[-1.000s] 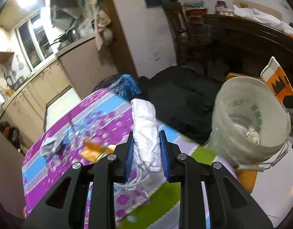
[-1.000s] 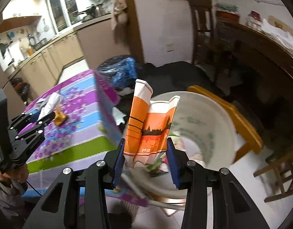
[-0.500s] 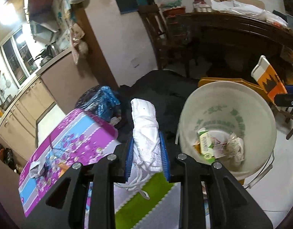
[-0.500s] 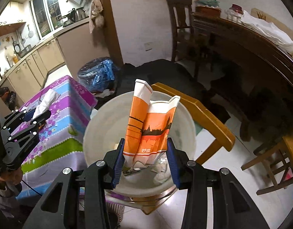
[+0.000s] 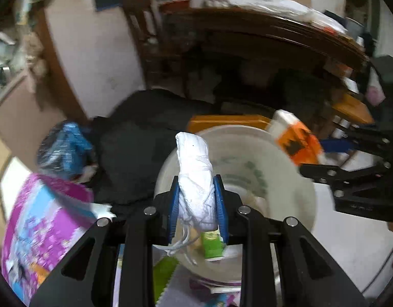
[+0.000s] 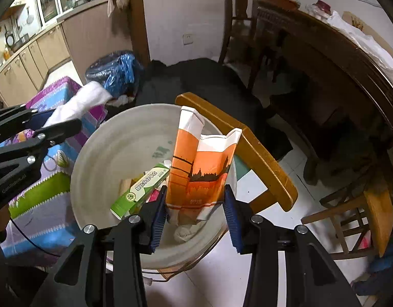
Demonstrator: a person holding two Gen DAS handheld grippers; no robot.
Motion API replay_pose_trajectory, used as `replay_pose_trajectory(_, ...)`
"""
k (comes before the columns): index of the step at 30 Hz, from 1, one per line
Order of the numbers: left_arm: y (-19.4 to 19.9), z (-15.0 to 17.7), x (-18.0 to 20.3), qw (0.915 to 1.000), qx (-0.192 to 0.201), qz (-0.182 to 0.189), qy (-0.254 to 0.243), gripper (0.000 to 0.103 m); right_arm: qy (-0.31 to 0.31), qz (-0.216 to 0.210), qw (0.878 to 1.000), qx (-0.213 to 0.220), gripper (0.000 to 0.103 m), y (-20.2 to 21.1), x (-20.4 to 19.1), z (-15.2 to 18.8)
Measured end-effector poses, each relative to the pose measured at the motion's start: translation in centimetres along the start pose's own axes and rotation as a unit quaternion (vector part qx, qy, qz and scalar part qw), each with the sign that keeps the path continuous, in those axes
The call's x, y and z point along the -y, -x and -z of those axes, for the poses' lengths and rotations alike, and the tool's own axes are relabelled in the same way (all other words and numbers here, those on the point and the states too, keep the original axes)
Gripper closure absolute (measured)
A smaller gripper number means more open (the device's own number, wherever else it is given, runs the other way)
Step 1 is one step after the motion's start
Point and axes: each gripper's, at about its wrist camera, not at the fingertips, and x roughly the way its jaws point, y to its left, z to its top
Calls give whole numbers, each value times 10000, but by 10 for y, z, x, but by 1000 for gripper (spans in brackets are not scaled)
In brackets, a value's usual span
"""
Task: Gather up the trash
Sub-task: 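Carry the cable and orange wrapper over the white bucket with both grippers, then open both grippers to drop the cable and wrapper into the bucket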
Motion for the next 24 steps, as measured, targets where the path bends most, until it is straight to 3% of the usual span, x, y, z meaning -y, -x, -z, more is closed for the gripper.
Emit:
replay_pose_trajectory(3,-16,5,3,9991,-254,291,-183,79,-33,-102,9999,-125,60,-6,-1,-3)
replay_pose_trajectory(6,-30,10,2,9983,-432,304,-263,79,-81,-109,9994,-308,60,-15,0,-4)
replay_pose_trajectory(24,-50,15,-5,9971,-638,379,-151,78,-373,-271,9951,-874,59,-55,-3,4)
